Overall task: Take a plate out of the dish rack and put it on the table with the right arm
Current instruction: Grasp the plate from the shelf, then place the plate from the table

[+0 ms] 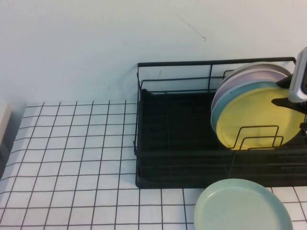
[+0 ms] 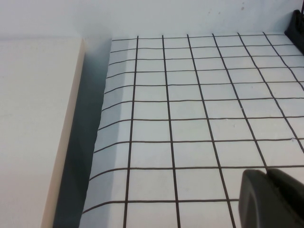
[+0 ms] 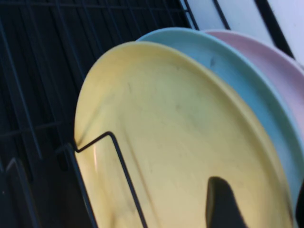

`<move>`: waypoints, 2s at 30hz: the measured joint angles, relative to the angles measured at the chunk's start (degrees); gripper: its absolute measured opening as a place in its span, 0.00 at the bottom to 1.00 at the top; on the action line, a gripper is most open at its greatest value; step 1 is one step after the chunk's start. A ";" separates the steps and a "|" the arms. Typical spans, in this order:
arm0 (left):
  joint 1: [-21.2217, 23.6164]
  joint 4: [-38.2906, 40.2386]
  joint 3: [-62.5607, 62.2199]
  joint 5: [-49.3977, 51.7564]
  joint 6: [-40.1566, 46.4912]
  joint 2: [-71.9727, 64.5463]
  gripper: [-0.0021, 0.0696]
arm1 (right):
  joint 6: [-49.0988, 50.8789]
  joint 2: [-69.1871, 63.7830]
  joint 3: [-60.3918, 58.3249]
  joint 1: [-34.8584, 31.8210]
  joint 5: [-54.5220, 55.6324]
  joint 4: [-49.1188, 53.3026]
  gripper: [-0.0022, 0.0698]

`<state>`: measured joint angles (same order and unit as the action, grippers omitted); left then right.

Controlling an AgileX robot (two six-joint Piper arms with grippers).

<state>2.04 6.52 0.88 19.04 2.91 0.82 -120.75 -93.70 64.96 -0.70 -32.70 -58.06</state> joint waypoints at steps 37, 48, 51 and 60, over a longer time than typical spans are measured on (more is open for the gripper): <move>0.00 0.00 0.00 0.00 0.00 0.00 0.02 | 0.49 10.52 0.13 0.02 0.49 -5.68 0.17; 0.00 0.00 0.00 0.00 0.00 0.00 0.02 | 32.22 31.22 0.13 0.02 -0.75 -7.18 0.17; 0.00 0.00 0.00 0.00 0.00 0.00 0.02 | 54.34 33.95 0.13 0.02 -9.78 3.07 0.17; 0.00 0.00 0.00 0.00 0.00 0.00 0.02 | 70.57 34.29 -12.63 0.02 -27.27 14.42 0.17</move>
<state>2.04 6.52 0.88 19.04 2.91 0.82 -50.18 -59.41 52.33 -0.68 -59.98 -43.64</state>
